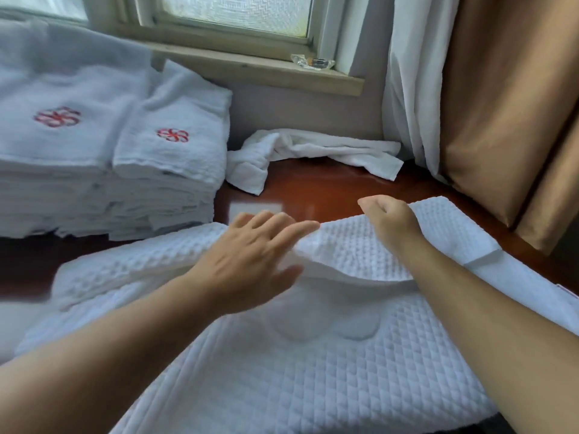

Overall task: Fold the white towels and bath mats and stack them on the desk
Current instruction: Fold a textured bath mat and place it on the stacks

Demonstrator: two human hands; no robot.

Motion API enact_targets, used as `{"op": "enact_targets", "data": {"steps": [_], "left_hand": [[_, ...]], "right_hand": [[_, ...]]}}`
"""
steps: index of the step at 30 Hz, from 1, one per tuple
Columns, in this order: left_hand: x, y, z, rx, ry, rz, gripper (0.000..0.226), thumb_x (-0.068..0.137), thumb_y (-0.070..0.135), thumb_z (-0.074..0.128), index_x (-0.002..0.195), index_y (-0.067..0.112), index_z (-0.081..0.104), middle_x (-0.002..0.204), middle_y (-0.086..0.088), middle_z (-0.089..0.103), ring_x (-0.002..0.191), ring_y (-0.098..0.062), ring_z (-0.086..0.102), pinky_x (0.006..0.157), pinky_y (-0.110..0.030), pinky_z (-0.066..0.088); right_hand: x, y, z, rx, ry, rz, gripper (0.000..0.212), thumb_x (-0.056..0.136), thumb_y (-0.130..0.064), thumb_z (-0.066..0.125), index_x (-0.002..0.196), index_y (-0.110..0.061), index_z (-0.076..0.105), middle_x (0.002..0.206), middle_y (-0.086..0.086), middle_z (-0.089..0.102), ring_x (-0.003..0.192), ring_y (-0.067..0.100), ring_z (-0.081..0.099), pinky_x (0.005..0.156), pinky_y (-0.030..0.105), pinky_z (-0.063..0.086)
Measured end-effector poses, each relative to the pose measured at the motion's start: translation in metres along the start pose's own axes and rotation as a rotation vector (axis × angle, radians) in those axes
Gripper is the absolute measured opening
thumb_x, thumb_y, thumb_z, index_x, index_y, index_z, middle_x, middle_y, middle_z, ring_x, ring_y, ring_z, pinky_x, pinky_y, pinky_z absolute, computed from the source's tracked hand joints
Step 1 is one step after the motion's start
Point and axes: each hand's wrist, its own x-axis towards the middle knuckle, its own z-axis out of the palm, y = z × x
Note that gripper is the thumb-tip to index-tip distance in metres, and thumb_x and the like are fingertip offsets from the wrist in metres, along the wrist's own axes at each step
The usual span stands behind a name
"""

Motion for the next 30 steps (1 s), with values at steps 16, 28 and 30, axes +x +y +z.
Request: {"op": "enact_targets", "data": {"steps": [16,28,30], "left_hand": [[-0.184,-0.095,-0.074,-0.138,-0.149,-0.867,0.079,0.062,0.082,0.063,0.134,0.051,0.049,0.117,0.023,0.051,0.117,-0.011,0.045,0.101,-0.042,0.041],[-0.162,-0.068,-0.111,0.087,0.377,-0.5,0.022,0.077,0.037,0.068,0.089,0.022,0.077,0.096,0.006,0.058,0.089,-0.021,0.05,0.081,-0.044,0.047],[-0.178,-0.057,-0.103,-0.044,0.219,-0.646,0.028,0.074,0.047,0.069,0.092,0.024,0.07,0.107,0.01,0.057,0.099,-0.019,0.05,0.088,-0.048,0.046]], "right_hand": [[-0.117,-0.131,0.116,-0.33,-0.527,-0.678,0.108,0.073,-0.058,0.082,0.159,-0.025,0.025,0.149,-0.001,0.049,0.134,0.019,0.044,0.113,0.033,0.035],[-0.127,-0.121,0.128,-0.394,-0.242,-0.731,0.062,0.087,-0.055,0.067,0.142,-0.031,0.048,0.126,-0.001,0.061,0.11,0.026,0.049,0.094,0.04,0.035],[-0.13,-0.12,0.135,-0.443,-0.257,-0.732,0.063,0.089,-0.054,0.063,0.145,-0.036,0.041,0.131,-0.005,0.056,0.116,0.023,0.045,0.096,0.038,0.029]]}}
